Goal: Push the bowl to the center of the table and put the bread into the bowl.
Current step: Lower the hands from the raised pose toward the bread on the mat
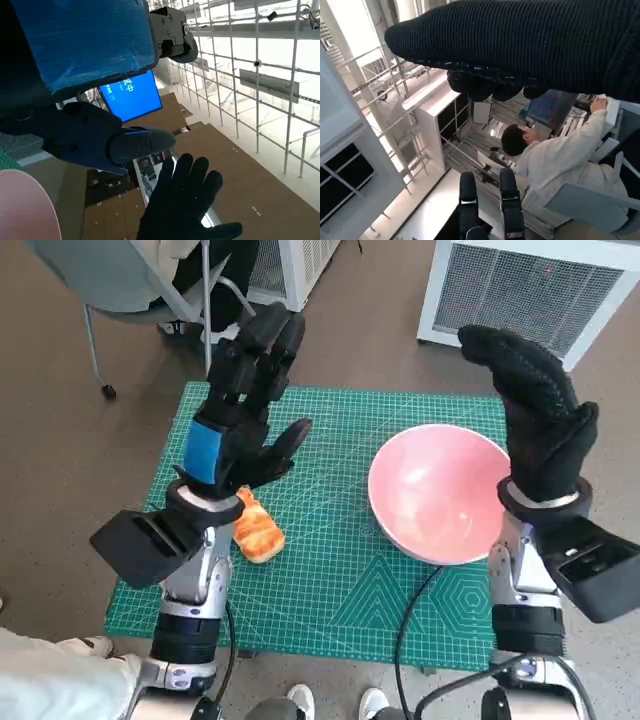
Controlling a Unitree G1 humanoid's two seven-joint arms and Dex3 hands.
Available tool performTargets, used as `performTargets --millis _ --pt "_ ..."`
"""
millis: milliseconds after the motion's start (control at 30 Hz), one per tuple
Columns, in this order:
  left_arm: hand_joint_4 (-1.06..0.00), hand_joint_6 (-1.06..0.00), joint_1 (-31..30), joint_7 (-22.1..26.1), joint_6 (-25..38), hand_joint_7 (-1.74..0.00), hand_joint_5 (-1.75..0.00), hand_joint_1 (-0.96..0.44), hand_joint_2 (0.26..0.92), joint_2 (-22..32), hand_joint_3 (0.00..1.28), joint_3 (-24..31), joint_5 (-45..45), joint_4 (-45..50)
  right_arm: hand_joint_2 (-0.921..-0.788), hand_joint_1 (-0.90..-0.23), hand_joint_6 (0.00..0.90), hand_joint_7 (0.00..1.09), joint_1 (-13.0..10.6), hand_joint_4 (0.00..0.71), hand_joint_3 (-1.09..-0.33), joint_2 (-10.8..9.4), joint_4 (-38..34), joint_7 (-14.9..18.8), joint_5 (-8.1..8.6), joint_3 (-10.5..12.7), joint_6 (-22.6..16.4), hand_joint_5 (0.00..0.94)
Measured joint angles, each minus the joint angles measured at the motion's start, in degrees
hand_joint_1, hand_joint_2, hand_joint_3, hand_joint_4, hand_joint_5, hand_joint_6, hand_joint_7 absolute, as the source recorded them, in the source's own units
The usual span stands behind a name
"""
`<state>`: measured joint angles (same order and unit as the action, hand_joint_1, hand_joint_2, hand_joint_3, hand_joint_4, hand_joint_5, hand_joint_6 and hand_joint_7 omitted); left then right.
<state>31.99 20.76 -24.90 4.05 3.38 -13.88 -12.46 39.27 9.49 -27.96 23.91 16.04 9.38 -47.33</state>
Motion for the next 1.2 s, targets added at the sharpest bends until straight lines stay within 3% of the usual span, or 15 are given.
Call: performTargets --millis 300,433,600,833,967,1200 --pt "-0.19 0.0 -0.5 -0.1 -0.6 -0.58 -0.02 -0.38 0.921 0.0 0.44 0.2 0.0 0.0 -0.921 -0.576 0.315 0.08 -0.8 0.326 -0.753 4.3 -7.4 -0.1 0.07 4.7 -5.1 0.0" --pt "-0.19 0.0 -0.8 -0.1 -1.4 -0.59 -0.02 -0.38 0.921 0.0 0.44 0.4 0.0 0.0 -0.921 -0.561 0.302 0.08 -2.0 0.318 -0.792 5.6 -10.6 -4.0 -1.6 7.3 -7.0 0.0" --pt "-0.19 0.0 -0.9 -0.2 -2.2 -0.59 -0.02 -0.38 0.921 0.0 0.43 0.8 0.0 -0.1 -0.921 -0.557 0.301 0.09 -3.1 0.327 -0.808 6.5 -16.2 -10.3 -5.21 9.8 -8.9 0.006" --pt "-0.19 0.0 -0.9 -0.5 -2.5 -0.58 -0.02 -0.37 0.921 0.0 0.43 1.1 0.2 -0.5 -0.921 -0.552 0.298 0.11 -4.1 0.327 -0.854 7.9 -26.2 -17.8 -9.19 11.0 -10.5 0.004" --pt "-0.2 0.0 -0.9 -0.7 -2.8 -0.58 -0.02 -0.36 0.921 0.0 0.43 1.3 0.3 -0.7 -0.921 -0.552 0.297 0.11 -4.2 0.316 -0.869 8.4 -31.3 -21.2 -10.66 10.9 -10.5 0.001" --pt "-0.2 0.0 -0.9 -1.0 -3.0 -0.58 -0.02 -0.37 0.921 0.0 0.43 1.5 0.4 -1.1 -0.921 -0.536 0.297 0.12 -4.0 0.298 -0.881 8.2 -39.4 -21.9 -10.55 10.7 -7.0 0.003"
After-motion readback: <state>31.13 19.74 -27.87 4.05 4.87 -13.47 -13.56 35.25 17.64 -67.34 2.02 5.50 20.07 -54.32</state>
